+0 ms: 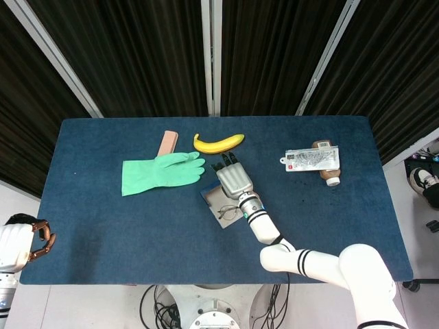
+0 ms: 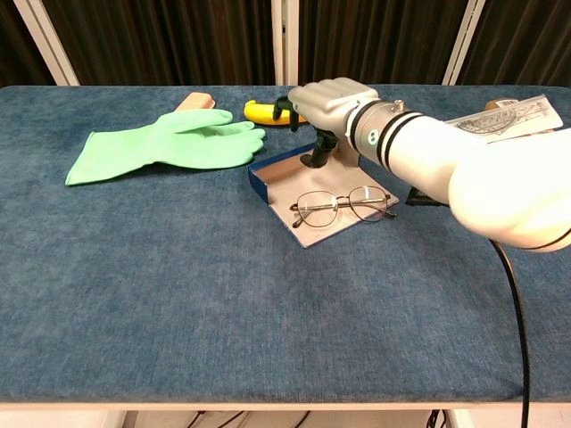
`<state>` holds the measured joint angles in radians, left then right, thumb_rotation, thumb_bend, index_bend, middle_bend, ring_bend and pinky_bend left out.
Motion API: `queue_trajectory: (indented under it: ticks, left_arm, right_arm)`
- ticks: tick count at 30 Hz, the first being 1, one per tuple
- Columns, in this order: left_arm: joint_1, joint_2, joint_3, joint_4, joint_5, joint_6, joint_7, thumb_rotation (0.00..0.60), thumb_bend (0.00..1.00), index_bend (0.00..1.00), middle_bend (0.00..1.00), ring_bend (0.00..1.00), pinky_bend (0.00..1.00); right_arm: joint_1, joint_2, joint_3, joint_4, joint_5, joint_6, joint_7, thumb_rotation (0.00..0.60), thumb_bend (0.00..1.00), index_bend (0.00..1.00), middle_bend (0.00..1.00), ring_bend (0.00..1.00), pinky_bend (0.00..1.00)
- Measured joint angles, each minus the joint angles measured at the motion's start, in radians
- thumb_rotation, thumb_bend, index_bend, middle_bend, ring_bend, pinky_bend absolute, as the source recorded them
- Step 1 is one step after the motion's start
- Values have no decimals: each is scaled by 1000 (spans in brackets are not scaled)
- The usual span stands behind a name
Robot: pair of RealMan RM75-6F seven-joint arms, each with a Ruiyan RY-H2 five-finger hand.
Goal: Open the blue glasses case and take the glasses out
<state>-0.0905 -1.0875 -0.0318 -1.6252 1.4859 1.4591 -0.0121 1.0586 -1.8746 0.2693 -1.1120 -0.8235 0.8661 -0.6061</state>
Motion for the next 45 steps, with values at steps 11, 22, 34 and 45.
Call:
queue_trajectory:
  ticks: [11,22,34,45]
  left_arm:
    - [0,0,1,-2,1,1,6,600,373,657,667,429,311]
    - [1,-1,0,-3,0,2,9,600,374,657,667,429,311]
    - [1,1,1,-2,2,1,2,600,373,657,667,429,311]
    - [0,2,1,-3,2,1,0,600,373,657,667,429,311]
  right_arm:
    - [-118,238,-62,-363,-85,60,45,600,277,353,202,0,0]
    - [-185,271,-149,-385,-113,48,88,600,277,392,204,0,0]
    - [-175,217,-147,-323,-98,17,92,600,318,460,231,0,0]
    - [-163,193,-140,-289,-84,-6,89,600,376,524,260,0,0]
